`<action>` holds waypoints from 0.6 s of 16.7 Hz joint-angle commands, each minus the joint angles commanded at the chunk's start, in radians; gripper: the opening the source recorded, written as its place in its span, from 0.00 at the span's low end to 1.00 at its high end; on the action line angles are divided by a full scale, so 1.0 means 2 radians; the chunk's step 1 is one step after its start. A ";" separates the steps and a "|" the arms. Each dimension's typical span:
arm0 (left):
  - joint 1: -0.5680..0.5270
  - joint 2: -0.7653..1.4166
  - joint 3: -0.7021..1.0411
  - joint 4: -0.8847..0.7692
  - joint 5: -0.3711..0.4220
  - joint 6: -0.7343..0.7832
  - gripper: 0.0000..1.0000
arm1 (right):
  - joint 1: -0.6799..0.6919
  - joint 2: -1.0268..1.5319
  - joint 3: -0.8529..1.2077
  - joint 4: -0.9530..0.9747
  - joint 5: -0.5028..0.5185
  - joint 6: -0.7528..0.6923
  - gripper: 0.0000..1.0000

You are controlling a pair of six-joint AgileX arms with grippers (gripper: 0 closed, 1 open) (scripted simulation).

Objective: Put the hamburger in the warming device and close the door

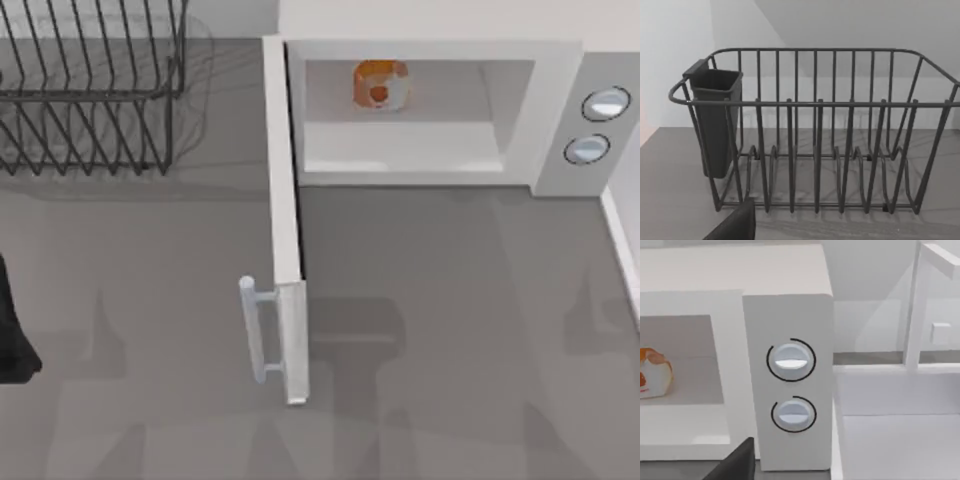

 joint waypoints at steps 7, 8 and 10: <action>0.000 0.000 0.000 0.000 0.000 0.000 1.00 | -0.085 -0.148 -0.081 -0.016 -0.081 -0.024 1.00; 0.000 0.000 0.000 0.000 0.000 0.000 1.00 | -0.085 -0.148 -0.081 -0.016 -0.081 -0.024 1.00; 0.000 0.000 0.000 0.000 0.000 0.000 1.00 | -0.085 -0.148 -0.081 -0.016 -0.081 -0.024 1.00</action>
